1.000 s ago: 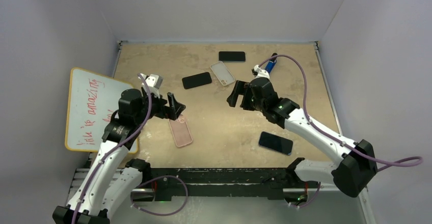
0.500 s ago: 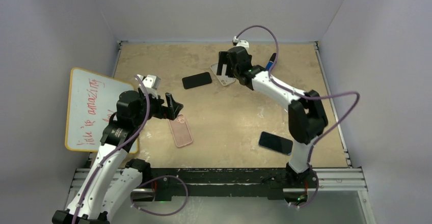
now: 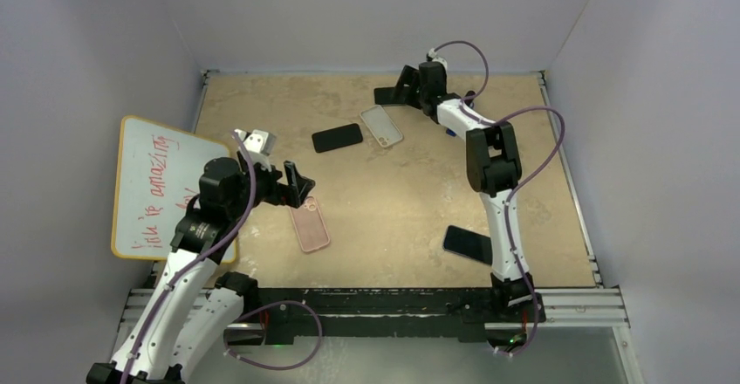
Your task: Put the phone into the phone case
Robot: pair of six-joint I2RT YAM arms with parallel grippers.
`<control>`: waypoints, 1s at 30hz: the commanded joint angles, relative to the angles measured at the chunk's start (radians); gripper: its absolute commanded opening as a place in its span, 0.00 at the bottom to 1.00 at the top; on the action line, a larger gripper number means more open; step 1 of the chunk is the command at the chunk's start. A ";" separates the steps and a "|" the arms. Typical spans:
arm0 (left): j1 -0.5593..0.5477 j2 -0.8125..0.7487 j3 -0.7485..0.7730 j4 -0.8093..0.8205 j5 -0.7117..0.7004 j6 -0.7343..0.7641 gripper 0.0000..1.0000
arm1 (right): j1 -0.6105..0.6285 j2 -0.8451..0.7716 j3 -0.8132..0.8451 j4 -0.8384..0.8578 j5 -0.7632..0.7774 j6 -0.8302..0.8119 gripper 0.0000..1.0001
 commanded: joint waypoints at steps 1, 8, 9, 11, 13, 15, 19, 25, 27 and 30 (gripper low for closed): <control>-0.011 -0.003 0.007 0.013 -0.009 0.017 0.98 | -0.014 0.033 0.100 0.170 -0.085 0.114 0.93; -0.015 0.001 0.004 0.011 -0.009 0.015 0.97 | -0.024 0.165 0.258 0.242 -0.064 0.137 0.79; -0.016 0.002 0.004 0.012 -0.009 0.015 0.97 | -0.025 0.177 0.272 0.254 -0.063 0.135 0.76; -0.017 0.005 0.004 0.012 -0.008 0.014 0.97 | -0.025 0.204 0.299 0.270 -0.049 0.131 0.73; -0.017 0.008 0.004 0.012 -0.008 0.014 0.97 | -0.027 0.234 0.334 0.283 -0.044 0.125 0.73; -0.018 0.009 0.003 0.012 -0.008 0.014 0.97 | -0.028 0.273 0.384 0.282 -0.040 0.128 0.73; -0.018 0.012 0.001 0.014 -0.011 0.011 0.97 | -0.027 0.355 0.501 0.243 -0.020 0.143 0.73; -0.018 0.021 0.001 0.013 -0.012 0.011 0.97 | -0.026 0.404 0.540 0.167 -0.023 0.201 0.79; -0.018 0.020 0.001 0.012 -0.015 0.009 0.97 | -0.026 0.404 0.540 0.125 -0.045 0.208 0.82; -0.018 0.019 -0.001 0.014 -0.017 0.005 0.97 | -0.020 0.394 0.540 0.058 -0.084 0.162 0.85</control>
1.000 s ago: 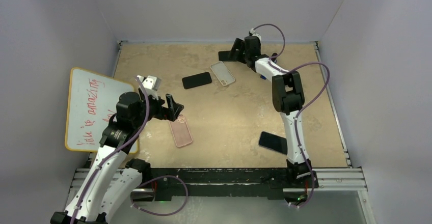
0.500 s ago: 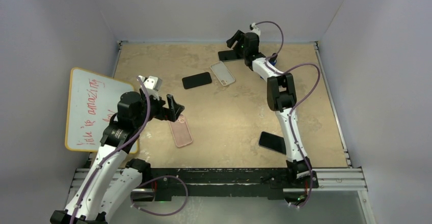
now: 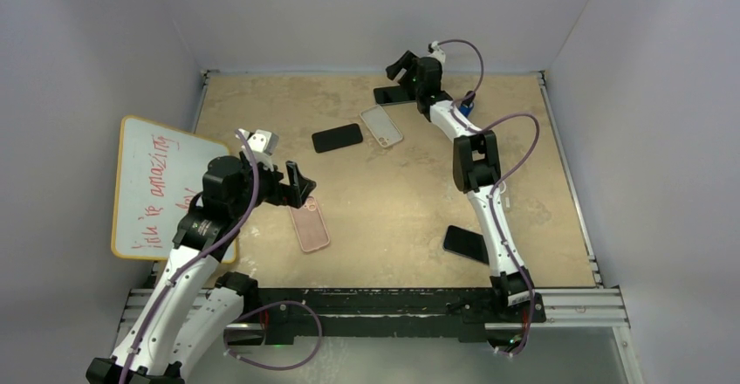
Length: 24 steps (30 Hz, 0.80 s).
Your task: Put the phone into the phone case
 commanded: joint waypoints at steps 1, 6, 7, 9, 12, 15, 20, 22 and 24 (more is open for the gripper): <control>-0.007 -0.004 -0.001 0.025 -0.008 0.005 0.97 | 0.016 -0.019 0.027 -0.166 -0.036 -0.062 0.86; -0.007 0.000 -0.001 0.026 -0.004 0.004 0.97 | 0.027 -0.045 -0.013 -0.250 -0.060 -0.149 0.87; -0.006 -0.002 -0.001 0.026 -0.005 0.004 0.97 | 0.028 -0.043 -0.012 -0.275 -0.065 -0.157 0.87; -0.007 -0.008 -0.002 0.025 -0.007 0.003 0.96 | 0.030 -0.043 -0.010 -0.313 -0.065 -0.178 0.87; -0.007 -0.017 -0.004 0.025 -0.011 0.002 0.97 | 0.035 -0.060 -0.017 -0.362 -0.069 -0.223 0.86; -0.007 -0.016 -0.004 0.025 -0.011 0.002 0.97 | 0.036 -0.098 -0.067 -0.380 -0.094 -0.269 0.86; -0.007 -0.019 -0.004 0.025 -0.010 0.000 0.96 | 0.041 -0.169 -0.154 -0.410 -0.164 -0.418 0.85; -0.007 -0.022 -0.005 0.025 -0.011 0.000 0.97 | 0.045 -0.203 -0.198 -0.411 -0.171 -0.473 0.85; -0.007 -0.021 -0.005 0.026 -0.011 0.000 0.97 | 0.052 -0.224 -0.234 -0.412 -0.157 -0.529 0.85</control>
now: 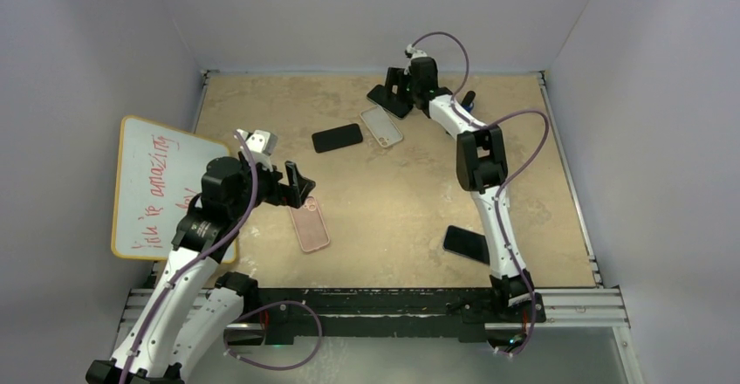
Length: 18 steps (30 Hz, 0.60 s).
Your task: Put the phone into the phone case
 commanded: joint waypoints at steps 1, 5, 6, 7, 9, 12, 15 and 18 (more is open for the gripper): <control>-0.007 -0.010 -0.005 0.025 -0.003 -0.001 0.96 | 0.028 -0.058 -0.085 -0.137 -0.026 -0.180 0.85; -0.007 -0.006 -0.005 0.028 0.000 -0.001 0.97 | 0.063 -0.072 -0.101 -0.161 0.081 -0.285 0.85; -0.007 -0.005 -0.005 0.028 0.000 -0.001 0.96 | 0.070 -0.075 -0.108 -0.160 0.097 -0.309 0.85; -0.007 -0.004 -0.005 0.028 0.000 -0.001 0.97 | 0.079 -0.076 -0.112 -0.161 0.104 -0.333 0.85; -0.007 -0.003 -0.005 0.028 0.000 -0.001 0.96 | 0.096 -0.072 -0.113 -0.163 0.171 -0.366 0.86; -0.007 0.000 -0.006 0.027 0.000 -0.002 0.96 | 0.108 -0.068 -0.117 -0.159 0.209 -0.370 0.84; -0.007 0.001 -0.007 0.029 -0.001 -0.003 0.96 | 0.107 -0.075 -0.128 -0.164 0.198 -0.364 0.83; -0.007 0.006 -0.007 0.030 0.000 -0.004 0.96 | 0.111 -0.106 -0.187 -0.150 0.203 -0.358 0.81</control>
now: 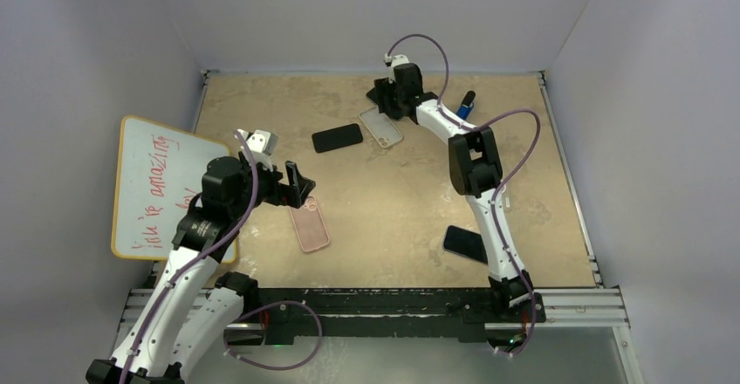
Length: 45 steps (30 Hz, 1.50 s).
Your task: Put the phone into the phone case
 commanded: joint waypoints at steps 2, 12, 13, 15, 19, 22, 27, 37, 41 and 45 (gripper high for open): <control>-0.007 0.010 -0.007 0.031 0.001 -0.005 0.96 | 0.027 -0.066 -0.157 -0.084 0.013 -0.048 0.82; -0.007 0.002 -0.008 0.027 -0.002 -0.009 0.96 | 0.028 -0.108 -0.239 -0.077 -0.008 -0.083 0.82; -0.007 0.001 -0.008 0.027 -0.003 -0.009 0.96 | 0.028 -0.111 -0.251 -0.067 -0.011 -0.090 0.84; -0.007 -0.001 -0.010 0.029 -0.007 -0.009 0.96 | 0.028 -0.105 -0.248 -0.062 -0.010 -0.091 0.84; -0.006 0.003 -0.007 0.026 -0.006 -0.009 0.96 | 0.028 -0.078 -0.219 -0.105 -0.010 -0.076 0.82; -0.007 -0.001 -0.008 0.025 -0.012 -0.009 0.96 | 0.028 -0.092 -0.263 -0.090 -0.016 -0.076 0.75; -0.007 0.014 -0.006 0.026 -0.017 -0.009 0.96 | 0.028 -0.141 -0.327 -0.092 0.049 -0.063 0.67; -0.007 0.047 -0.005 0.024 -0.029 -0.040 0.95 | 0.028 -0.451 -0.705 -0.092 0.151 0.043 0.64; -0.007 0.088 0.015 -0.060 -0.157 -0.209 0.95 | 0.028 -0.542 -0.812 -0.178 0.162 0.118 0.64; -0.007 0.157 0.015 -0.144 -0.226 -0.315 0.94 | 0.029 -0.674 -0.961 -0.164 0.161 0.194 0.64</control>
